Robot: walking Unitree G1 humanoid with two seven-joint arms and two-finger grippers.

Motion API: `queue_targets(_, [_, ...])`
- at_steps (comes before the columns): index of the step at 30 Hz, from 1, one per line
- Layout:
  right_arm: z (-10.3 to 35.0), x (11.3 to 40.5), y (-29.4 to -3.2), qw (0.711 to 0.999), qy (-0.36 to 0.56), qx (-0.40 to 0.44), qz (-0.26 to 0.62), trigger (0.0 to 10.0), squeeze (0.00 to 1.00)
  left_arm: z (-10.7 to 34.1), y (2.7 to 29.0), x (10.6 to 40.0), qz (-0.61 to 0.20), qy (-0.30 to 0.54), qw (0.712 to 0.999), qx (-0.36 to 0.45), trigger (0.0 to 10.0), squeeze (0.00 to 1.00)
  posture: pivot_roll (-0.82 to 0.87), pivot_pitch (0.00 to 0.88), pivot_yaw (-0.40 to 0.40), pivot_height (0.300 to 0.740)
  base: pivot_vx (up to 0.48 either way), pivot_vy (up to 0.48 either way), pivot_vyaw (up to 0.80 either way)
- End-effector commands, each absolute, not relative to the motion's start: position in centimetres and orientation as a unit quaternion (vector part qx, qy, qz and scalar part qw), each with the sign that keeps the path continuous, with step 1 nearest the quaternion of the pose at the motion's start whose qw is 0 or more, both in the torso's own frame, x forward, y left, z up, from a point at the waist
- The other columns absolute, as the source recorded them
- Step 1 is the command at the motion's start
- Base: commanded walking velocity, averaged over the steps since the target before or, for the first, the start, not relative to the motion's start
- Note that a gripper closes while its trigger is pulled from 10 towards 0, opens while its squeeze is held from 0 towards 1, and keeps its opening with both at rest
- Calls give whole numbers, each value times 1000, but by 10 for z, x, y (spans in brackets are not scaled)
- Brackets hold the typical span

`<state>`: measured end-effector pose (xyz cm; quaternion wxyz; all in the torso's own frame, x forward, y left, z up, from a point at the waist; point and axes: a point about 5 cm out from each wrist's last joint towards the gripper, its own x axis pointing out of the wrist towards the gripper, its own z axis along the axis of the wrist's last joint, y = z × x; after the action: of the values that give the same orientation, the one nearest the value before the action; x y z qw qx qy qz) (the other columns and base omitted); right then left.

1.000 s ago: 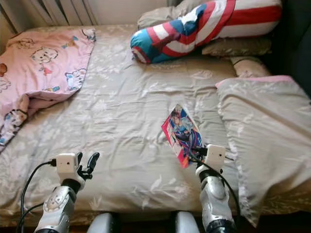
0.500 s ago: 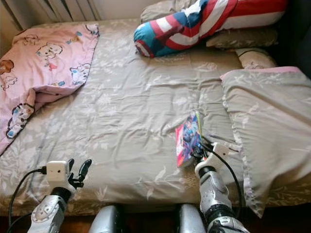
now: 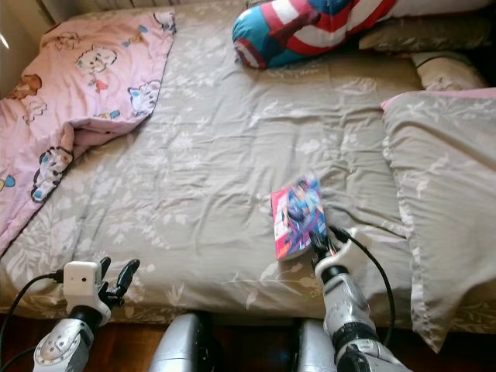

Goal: Clean up the room

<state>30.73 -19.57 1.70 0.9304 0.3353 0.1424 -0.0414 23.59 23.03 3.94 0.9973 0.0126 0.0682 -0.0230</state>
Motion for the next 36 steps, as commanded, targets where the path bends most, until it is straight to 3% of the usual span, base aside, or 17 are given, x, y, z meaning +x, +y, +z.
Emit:
queue_targets(1, [10, 299, -209, 930, 144, 325, -91, 10000, 0, 38, 238, 227, -22, 84, 996, 20, 10000, 0, 153, 320, 130, 638, 0, 0, 0])
queue_targets(8, [4, 290, -224, 918, 141, 342, -144, 10000, 0, 39, 239, 219, -23, 97, 995, 24, 10000, 0, 161, 343, 142, 638, 0, 0, 0])
queue_targets(18, [-3, 284, -223, 913, 160, 341, -160, 10000, 20, 39, 238, 215, -26, 110, 993, 27, 10000, 0, 164, 356, 148, 638, 0, 0, 0])
queue_targets(19, [-2, 285, -223, 912, 158, 343, -162, 10000, 412, 39, 238, 214, -27, 112, 993, 27, 10000, 0, 164, 356, 148, 638, 0, 0, 0])
queue_targets(20, [-2, 285, -224, 911, 159, 343, -163, 10000, 412, 40, 238, 214, -27, 113, 993, 27, 10000, 0, 164, 356, 148, 638, 0, 0, 0])
queue_targets(21, [-2, 285, -225, 912, 160, 339, -166, 10000, 502, 40, 238, 214, -27, 113, 993, 28, 10000, 0, 164, 356, 148, 638, 0, 0, 0])
queue_targets(31, [1, 284, -237, 910, 153, 329, -199, 10000, 439, 39, 236, 213, -25, 117, 992, 26, 10000, 0, 161, 355, 145, 638, 0, 0, 0])
queue_targets(34, [3, 285, -241, 910, 149, 328, -208, 10000, 302, 39, 235, 214, -24, 118, 992, 26, 10000, 0, 159, 352, 144, 638, 0, 0, 0])
queue_targets(36, [4, 285, -244, 910, 146, 326, -211, 10000, 298, 38, 234, 214, -24, 118, 992, 25, 10000, 0, 159, 350, 143, 638, 0, 0, 0])
